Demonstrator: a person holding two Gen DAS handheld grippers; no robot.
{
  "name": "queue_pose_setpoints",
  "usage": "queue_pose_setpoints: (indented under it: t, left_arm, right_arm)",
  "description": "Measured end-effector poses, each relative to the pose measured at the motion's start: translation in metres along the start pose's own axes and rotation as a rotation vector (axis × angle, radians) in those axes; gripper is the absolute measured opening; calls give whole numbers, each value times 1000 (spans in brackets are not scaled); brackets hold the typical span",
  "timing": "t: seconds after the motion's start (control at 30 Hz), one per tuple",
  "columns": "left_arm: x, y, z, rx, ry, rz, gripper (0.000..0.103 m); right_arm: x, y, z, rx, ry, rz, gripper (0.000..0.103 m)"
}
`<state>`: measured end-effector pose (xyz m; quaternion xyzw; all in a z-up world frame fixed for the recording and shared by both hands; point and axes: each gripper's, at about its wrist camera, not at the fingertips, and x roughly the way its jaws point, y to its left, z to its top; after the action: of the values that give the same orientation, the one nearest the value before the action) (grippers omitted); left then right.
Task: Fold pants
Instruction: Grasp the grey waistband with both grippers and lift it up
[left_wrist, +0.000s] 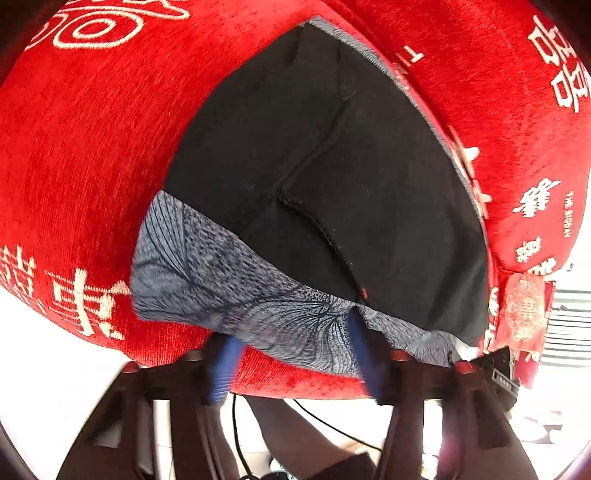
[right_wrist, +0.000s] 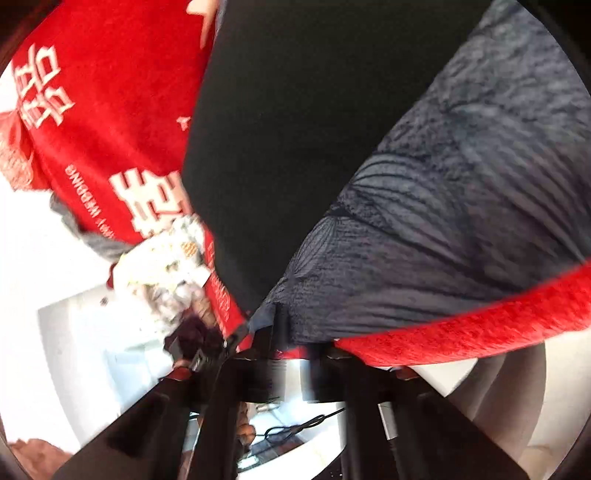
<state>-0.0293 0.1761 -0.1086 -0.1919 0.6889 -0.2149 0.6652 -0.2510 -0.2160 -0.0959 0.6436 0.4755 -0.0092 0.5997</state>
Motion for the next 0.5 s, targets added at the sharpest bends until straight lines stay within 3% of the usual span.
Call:
queue_pose_setpoints:
  t: [0.07, 0.2, 0.33, 0.43, 0.5]
  left_arm:
    - [-12, -5, 6, 6, -6, -17, 39]
    - [-39, -28, 17, 44, -45, -38, 39]
    - [-67, -68, 48, 83, -150, -47, 39]
    - [-78, -102, 90, 127, -251, -32, 40]
    - [-71, -124, 123, 153, -315, 38, 52]
  right_arm:
    - [-4, 20, 4, -54, -7, -17, 6]
    - [-16, 58, 21, -129, -19, -2, 6]
    - [-29, 113, 50, -240, -5, 16, 6]
    - [-27, 153, 88, -302, 22, 24, 6]
    - [-16, 174, 112, -327, 41, 12, 6]
